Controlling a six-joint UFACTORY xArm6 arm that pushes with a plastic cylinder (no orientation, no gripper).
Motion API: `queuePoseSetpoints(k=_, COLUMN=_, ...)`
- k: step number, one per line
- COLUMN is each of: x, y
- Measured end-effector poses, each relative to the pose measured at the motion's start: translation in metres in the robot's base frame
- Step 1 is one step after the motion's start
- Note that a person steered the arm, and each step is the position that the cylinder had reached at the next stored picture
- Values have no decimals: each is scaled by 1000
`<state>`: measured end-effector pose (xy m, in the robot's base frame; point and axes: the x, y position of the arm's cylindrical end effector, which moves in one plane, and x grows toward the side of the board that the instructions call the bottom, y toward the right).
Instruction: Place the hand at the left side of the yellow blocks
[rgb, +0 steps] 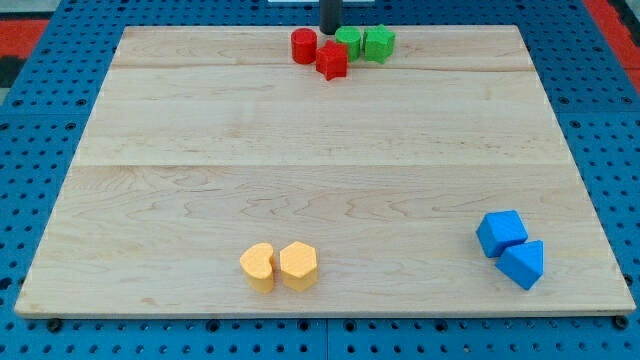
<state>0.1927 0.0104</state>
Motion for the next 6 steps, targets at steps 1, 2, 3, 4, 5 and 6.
queuePoseSetpoints(k=1, x=0, y=3)
queuePoseSetpoints(k=2, x=2, y=-47)
queuePoseSetpoints(k=3, x=5, y=-127)
queuePoseSetpoints(k=4, x=79, y=-195)
queuePoseSetpoints(k=5, x=182, y=-205)
queuePoseSetpoints(k=6, x=279, y=-206)
